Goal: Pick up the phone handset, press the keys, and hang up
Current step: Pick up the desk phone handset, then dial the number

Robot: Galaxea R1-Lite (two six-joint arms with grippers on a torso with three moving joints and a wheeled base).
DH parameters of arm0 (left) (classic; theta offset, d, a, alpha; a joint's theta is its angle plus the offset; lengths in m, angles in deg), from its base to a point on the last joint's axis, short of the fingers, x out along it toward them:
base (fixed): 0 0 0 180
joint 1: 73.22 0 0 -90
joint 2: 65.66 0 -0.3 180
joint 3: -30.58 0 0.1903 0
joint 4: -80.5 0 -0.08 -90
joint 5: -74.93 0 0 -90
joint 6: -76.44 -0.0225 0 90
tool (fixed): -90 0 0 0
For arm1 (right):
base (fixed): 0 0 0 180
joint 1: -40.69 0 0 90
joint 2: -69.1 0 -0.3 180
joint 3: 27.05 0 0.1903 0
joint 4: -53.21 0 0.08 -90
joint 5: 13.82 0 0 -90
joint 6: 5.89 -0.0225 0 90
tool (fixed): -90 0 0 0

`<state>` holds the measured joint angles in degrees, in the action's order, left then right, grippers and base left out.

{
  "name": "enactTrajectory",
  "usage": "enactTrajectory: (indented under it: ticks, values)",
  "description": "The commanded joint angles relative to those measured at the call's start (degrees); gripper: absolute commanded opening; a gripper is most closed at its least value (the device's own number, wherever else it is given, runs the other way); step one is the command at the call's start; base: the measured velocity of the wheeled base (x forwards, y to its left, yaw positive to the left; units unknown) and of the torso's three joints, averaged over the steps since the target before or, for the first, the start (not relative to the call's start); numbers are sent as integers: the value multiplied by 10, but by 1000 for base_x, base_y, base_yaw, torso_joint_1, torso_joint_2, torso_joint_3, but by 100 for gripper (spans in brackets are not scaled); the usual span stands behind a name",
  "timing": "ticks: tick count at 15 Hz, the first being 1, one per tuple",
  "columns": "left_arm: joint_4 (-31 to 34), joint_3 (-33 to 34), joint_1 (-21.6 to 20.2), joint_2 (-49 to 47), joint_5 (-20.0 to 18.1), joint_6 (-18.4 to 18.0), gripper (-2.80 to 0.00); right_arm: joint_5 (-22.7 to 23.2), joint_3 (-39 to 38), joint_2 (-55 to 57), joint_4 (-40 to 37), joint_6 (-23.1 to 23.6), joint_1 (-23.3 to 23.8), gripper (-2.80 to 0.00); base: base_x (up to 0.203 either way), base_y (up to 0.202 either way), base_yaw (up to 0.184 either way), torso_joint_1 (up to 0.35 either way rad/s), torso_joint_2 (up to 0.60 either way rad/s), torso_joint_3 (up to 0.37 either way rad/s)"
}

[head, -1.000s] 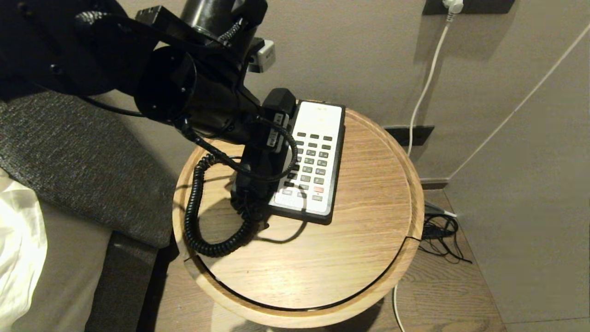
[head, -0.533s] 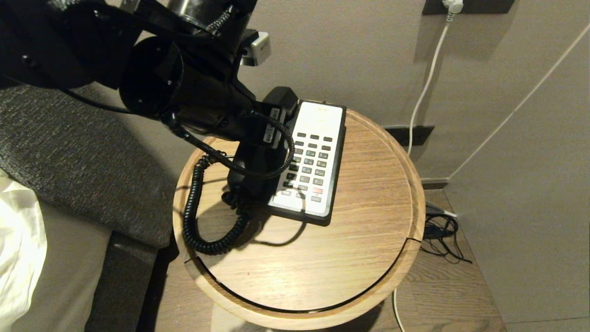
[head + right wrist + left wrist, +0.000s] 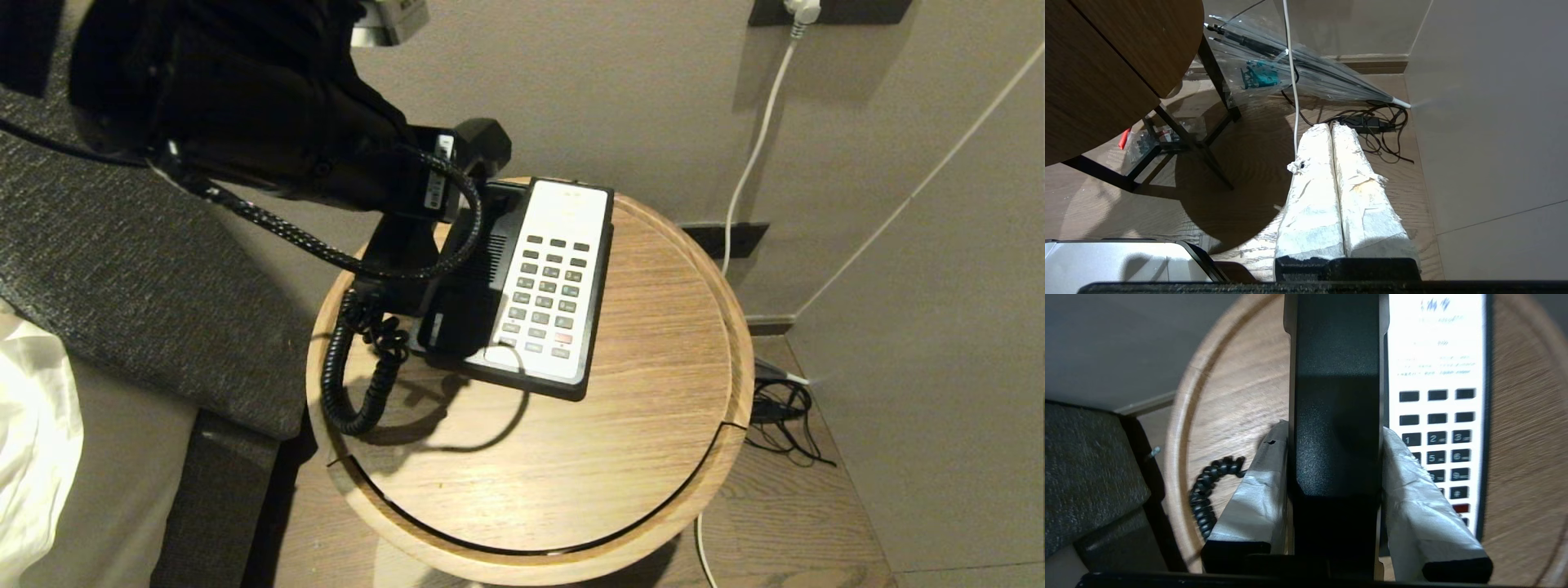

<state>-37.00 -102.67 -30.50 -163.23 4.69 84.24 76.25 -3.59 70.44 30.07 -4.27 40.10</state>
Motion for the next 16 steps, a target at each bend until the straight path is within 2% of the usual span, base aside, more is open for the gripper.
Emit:
enactTrajectory:
  ticks: [1, 5, 9, 11, 13, 14, 16]
  values:
    - [-3, -2, 0, 44, -2, 2, -280, 0, 0, 0, 0, 0, 0, -280, 0, 0, 0, 0, 0, 0]
    - [-9, -2, 4, 114, -36, 48, -280, 0, 0, 0, 0, 0, 0, -280, 0, 0, 0, 0, 0, 0]
    - [-9, -3, 27, 192, -43, 85, -280, 0, 0, 0, 0, 1, 0, -280, 0, 0, 0, 0, 0, 0]
    - [-9, -3, 35, 223, -57, 144, -280, 0, 0, 0, 0, 0, 0, -280, 0, 0, 0, 0, 0, 0]
    - [-6, -3, 36, 253, -95, 222, -280, 0, 0, 0, 0, 1, 0, -280, 0, 0, 0, 0, 0, 0]
    - [-4, -1, 36, 266, -106, 249, -280, 0, 0, 0, 0, 1, 0, -280, 0, 0, 0, 0, 0, 0]
    - [0, -1, 36, 285, -122, 274, -280, 0, 0, 0, 0, 1, 0, -280, 0, 0, 0, 0, 0, 0]
